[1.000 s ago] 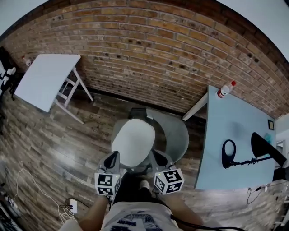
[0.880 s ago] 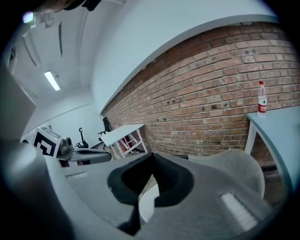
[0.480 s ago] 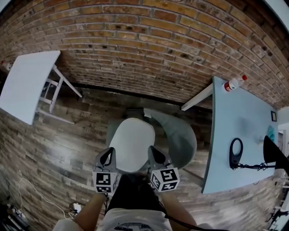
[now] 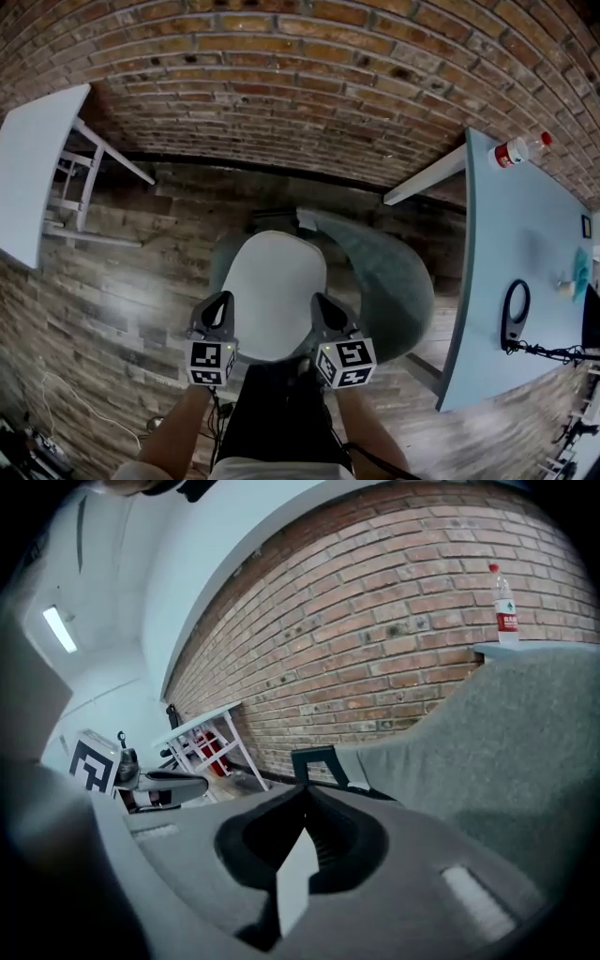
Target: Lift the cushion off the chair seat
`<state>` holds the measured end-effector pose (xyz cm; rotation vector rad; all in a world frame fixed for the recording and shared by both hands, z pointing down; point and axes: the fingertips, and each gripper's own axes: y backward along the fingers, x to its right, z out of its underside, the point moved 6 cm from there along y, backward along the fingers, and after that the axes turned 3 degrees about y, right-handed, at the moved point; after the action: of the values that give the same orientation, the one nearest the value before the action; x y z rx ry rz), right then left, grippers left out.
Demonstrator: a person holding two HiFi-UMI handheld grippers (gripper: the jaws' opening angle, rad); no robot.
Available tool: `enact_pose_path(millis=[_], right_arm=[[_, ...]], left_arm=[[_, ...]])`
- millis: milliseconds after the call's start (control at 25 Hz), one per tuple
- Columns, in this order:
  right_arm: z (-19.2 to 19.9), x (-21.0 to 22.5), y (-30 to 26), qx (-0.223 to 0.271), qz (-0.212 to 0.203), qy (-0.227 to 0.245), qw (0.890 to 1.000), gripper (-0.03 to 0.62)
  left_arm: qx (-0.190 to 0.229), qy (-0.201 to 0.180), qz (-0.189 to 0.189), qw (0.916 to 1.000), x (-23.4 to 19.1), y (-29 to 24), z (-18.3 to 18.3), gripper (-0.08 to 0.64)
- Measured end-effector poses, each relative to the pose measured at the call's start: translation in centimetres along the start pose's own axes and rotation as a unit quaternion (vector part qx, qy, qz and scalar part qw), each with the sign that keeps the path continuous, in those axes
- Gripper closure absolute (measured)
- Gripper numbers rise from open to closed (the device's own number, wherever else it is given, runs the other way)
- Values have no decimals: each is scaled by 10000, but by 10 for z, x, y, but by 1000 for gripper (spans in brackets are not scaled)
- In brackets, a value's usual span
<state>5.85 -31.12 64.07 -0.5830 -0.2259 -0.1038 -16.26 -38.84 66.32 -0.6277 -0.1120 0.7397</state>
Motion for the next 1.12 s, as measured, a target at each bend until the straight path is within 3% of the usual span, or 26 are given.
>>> enact_pose_path(millis=[360, 840, 920, 1120], right_arm=[[68, 36, -46, -178, 485, -156, 9985, 594], [123, 48, -90, -712, 642, -254, 9951, 590], [132, 53, -95, -912, 720, -345, 9926, 500], [150, 65, -97, -1215, 833, -532, 9877, 451]], left_arm=[[-221, -46, 56, 9997, -16, -56, 57, 569], [-595, -78, 181, 9980, -25, -97, 103, 566], [-797, -74, 105, 9967, -29, -102, 114, 552], [-1085, 70, -104, 9940, -41, -111, 136, 471]])
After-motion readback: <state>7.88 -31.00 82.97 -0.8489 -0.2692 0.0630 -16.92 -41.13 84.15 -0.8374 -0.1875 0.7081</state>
